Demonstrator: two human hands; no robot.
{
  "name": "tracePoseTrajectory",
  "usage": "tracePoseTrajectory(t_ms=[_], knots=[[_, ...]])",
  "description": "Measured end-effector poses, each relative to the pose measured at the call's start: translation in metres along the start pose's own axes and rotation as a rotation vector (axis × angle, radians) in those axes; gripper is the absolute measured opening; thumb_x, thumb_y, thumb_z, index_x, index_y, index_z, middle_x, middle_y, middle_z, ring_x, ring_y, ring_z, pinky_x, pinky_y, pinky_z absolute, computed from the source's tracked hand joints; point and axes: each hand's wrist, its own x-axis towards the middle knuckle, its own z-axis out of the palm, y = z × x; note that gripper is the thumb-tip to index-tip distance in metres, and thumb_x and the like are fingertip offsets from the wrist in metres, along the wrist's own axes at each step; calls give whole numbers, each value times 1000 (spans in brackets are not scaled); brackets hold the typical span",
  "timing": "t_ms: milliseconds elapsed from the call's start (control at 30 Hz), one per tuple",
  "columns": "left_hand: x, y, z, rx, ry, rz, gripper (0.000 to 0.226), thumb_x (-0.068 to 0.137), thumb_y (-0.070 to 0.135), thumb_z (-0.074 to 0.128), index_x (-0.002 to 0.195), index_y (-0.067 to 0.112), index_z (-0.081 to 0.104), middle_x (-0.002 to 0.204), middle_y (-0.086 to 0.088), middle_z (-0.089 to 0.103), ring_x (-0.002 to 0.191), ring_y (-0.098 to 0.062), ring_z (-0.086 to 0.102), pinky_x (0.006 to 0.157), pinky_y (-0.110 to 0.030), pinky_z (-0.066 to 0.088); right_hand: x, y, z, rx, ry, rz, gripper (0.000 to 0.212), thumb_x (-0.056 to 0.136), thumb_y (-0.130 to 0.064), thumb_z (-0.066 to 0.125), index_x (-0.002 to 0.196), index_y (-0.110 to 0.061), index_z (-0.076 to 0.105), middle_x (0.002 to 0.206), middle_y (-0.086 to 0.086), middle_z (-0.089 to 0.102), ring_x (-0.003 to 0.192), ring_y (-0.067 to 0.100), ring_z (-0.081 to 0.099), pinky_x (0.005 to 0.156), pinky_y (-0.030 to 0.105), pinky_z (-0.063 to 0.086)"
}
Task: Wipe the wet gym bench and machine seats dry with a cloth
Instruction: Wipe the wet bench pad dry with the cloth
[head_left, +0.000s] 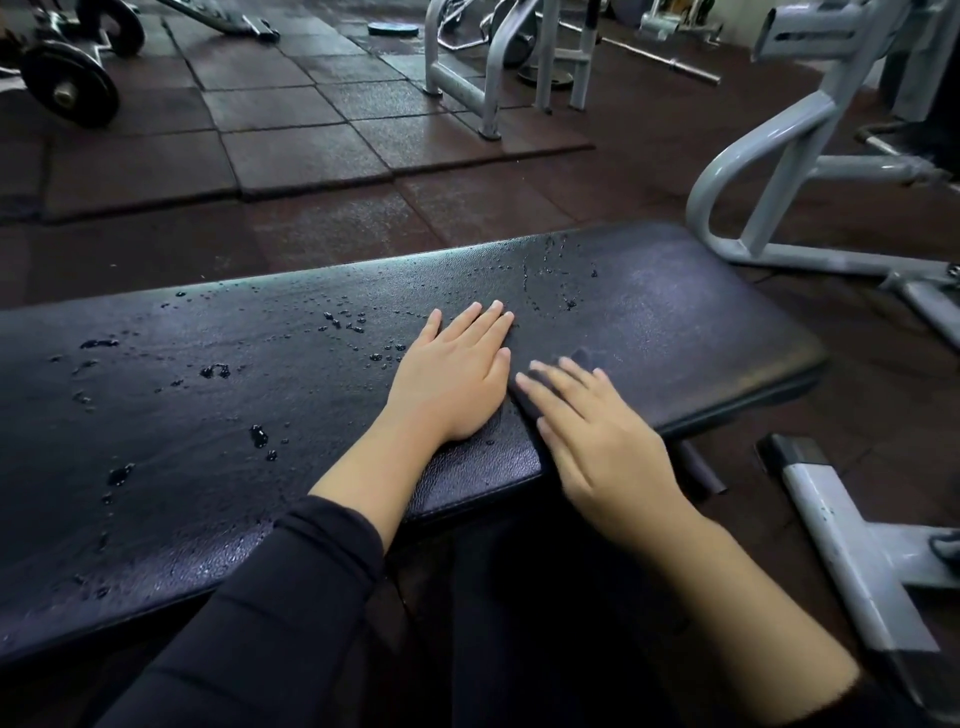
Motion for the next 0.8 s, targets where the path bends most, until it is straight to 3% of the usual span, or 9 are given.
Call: tracePoseTrajectory(t_ms=[133, 267, 367, 467, 567, 633, 700, 800], knots=[[-1, 0, -1, -5, 4, 2, 52, 105, 34, 19, 155, 25, 14, 162, 11, 8, 148, -8, 4, 121, -38, -1, -29, 31, -19, 88, -58, -94, 42, 99, -27, 31, 138, -19, 46, 144, -5, 43, 138, 14, 32, 116, 32, 19], [-1, 0, -1, -19, 1, -7, 52, 105, 34, 19, 155, 24, 14, 162, 10, 7, 148, -8, 3, 121, -37, -3, -12, 67, -26, 86, -67, 53, 46, 97, -34, 28, 136, -21, 47, 140, -2, 48, 136, 13, 33, 115, 28, 17], [0, 1, 0, -23, 14, -28, 52, 104, 34, 21, 155, 22, 16, 162, 8, 8, 149, -9, 3, 121, -37, -3, 16, 58, -17, 76, -40, 110, 51, 93, -37, 26, 133, -19, 52, 137, 0, 52, 133, 21, 41, 114, 35, 23], [0, 1, 1, -9, 66, -100, 53, 104, 35, 25, 154, 20, 20, 162, 5, 11, 149, -11, 4, 120, -39, -5, 28, 26, -3, 30, -37, -20, 47, 93, -31, 31, 129, -15, 56, 135, 4, 55, 127, 27, 49, 108, 44, 31], [-1, 0, 1, 4, 103, -183, 52, 103, 35, 26, 153, 23, 22, 162, 3, 14, 149, -15, 6, 118, -42, -5, 26, 12, -4, 68, -91, -123, 48, 94, -34, 30, 134, -18, 50, 141, -2, 48, 133, 19, 42, 112, 35, 26], [-2, -1, 2, 18, 107, -217, 51, 103, 35, 24, 153, 26, 21, 162, 2, 14, 149, -18, 7, 118, -45, -3, 27, 19, -9, 161, -131, -68, 52, 92, -43, 26, 137, -26, 45, 147, -10, 39, 137, 10, 33, 115, 30, 24], [-1, -1, 2, 22, 100, -243, 52, 103, 36, 22, 154, 28, 19, 162, 0, 11, 149, -19, 5, 119, -46, -3, 25, 24, -11, 178, -77, 29, 51, 90, -49, 27, 135, -35, 47, 146, -14, 37, 134, 7, 36, 106, 28, 36], [1, -1, 2, 25, 84, -274, 53, 103, 38, 19, 155, 28, 14, 163, -2, 7, 150, -21, 2, 119, -45, -4, 22, 18, -6, 90, -35, 82, 50, 91, -47, 30, 134, -32, 49, 139, -6, 47, 132, 15, 40, 105, 35, 39]])
